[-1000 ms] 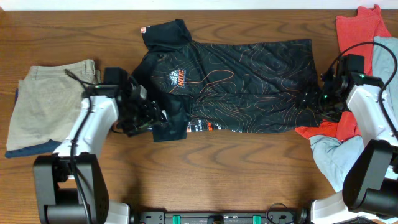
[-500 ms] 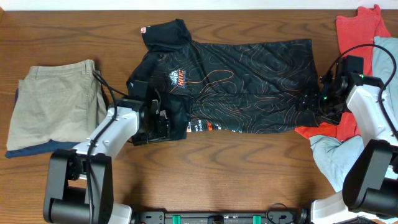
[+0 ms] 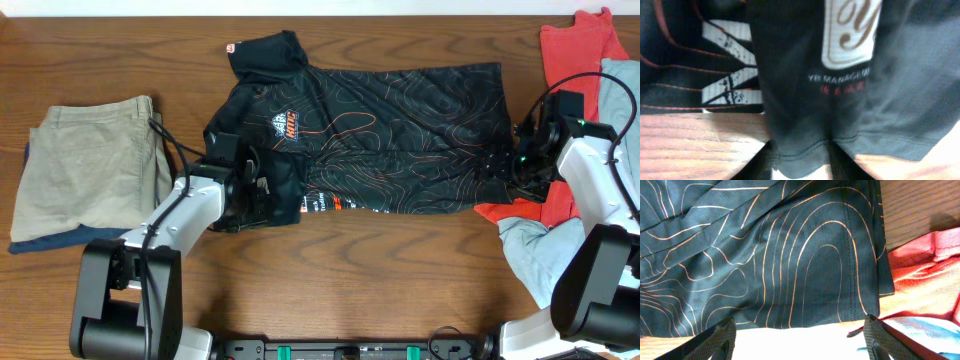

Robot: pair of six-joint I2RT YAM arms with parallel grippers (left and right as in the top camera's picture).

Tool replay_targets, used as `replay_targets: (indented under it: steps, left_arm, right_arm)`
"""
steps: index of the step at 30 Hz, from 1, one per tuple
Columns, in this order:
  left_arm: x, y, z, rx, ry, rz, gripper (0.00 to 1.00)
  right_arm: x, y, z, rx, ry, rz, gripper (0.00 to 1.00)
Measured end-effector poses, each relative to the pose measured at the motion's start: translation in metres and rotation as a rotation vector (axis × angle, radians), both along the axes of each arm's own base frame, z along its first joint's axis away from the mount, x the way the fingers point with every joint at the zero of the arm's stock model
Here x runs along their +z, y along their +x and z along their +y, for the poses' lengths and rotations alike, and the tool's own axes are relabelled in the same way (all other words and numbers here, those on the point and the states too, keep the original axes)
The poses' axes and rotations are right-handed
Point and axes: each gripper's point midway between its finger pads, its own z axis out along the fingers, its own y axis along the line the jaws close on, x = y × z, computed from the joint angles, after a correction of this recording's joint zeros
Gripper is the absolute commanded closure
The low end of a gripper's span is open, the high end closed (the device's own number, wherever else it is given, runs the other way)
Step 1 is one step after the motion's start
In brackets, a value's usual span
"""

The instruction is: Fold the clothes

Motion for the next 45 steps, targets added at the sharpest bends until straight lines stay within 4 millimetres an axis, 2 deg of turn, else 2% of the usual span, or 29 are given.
replay_targets:
  steps: [1,6,8,10,12,13,15,16,17,19,20,22,23,25,30,35,38,41,43,45]
  left_arm:
    - [0.000,0.000,0.000,0.006,0.002,0.002,0.94]
    - [0.000,0.001,-0.002,-0.001,-0.011,-0.005,0.93]
    - [0.003,0.002,-0.007,-0.005,-0.043,-0.004,0.94]
    - [0.012,0.012,-0.018,-0.011,-0.099,-0.028,0.94]
    - [0.031,0.036,-0.029,-0.020,-0.157,-0.102,0.94]
    - [0.046,0.055,-0.035,-0.023,-0.191,-0.161,0.94]
    - [0.093,0.102,-0.045,-0.020,-0.255,-0.318,0.93]
    - [0.116,0.122,-0.047,-0.018,-0.278,-0.390,0.87]
    - [0.142,0.142,-0.046,-0.016,-0.296,-0.472,0.73]
    - [0.191,0.172,-0.036,0.020,-0.310,-0.598,0.35]
    - [0.206,0.178,-0.030,0.039,-0.307,-0.634,0.24]
    - [0.223,0.182,-0.015,0.087,-0.298,-0.660,0.21]
    - [0.222,0.177,-0.008,0.111,-0.285,-0.638,0.21]
    - [0.204,0.161,0.004,0.161,-0.244,-0.538,0.21]
    - [0.133,0.108,0.031,0.229,-0.060,-0.229,0.21]
    - [0.074,0.078,0.045,0.246,0.046,-0.049,0.21]
    - [0.047,0.070,0.049,0.249,0.075,0.009,0.20]
    - [0.027,0.066,0.050,0.248,0.090,0.056,0.20]
    - [0.020,0.064,0.051,0.247,0.097,0.078,0.20]
    - [0.016,0.064,0.051,0.247,0.099,0.088,0.20]
  right_arm:
    - [0.000,0.000,0.000,0.000,0.001,0.001,0.20]
    - [0.000,0.000,0.000,0.000,0.001,0.001,0.20]
    - [0.000,0.000,0.000,0.000,0.001,0.001,0.20]
    - [0.000,0.000,0.000,0.000,0.001,0.001,0.20]
    - [0.000,0.000,0.000,0.000,0.000,0.000,0.20]
    - [0.000,0.000,0.000,0.000,0.000,0.000,0.20]
    - [0.000,0.000,0.000,0.000,0.000,-0.001,0.20]
    - [0.000,0.000,0.000,0.000,0.000,-0.002,0.20]
    - [0.000,0.001,0.000,0.000,0.000,-0.003,0.19]
    - [0.000,0.001,0.000,0.000,0.000,-0.003,0.19]
    - [0.000,0.001,0.000,0.000,0.000,-0.003,0.19]
    - [0.000,0.001,0.000,0.000,-0.001,-0.005,0.19]
    - [0.000,0.001,0.000,0.000,-0.001,-0.006,0.18]
    - [0.000,0.001,0.000,0.000,-0.001,-0.006,0.18]
    - [-0.001,0.000,-0.003,-0.002,-0.017,0.001,0.18]
    - [-0.003,-0.004,-0.023,-0.044,-0.130,0.027,0.20]
    - [-0.002,0.000,-0.042,-0.111,-0.209,0.017,0.31]
    - [0.000,0.009,-0.060,-0.177,-0.247,-0.028,0.53]
    - [-0.001,0.007,-0.072,-0.213,-0.261,-0.023,0.69]
    - [-0.007,0.002,-0.080,-0.241,-0.262,0.005,0.75]
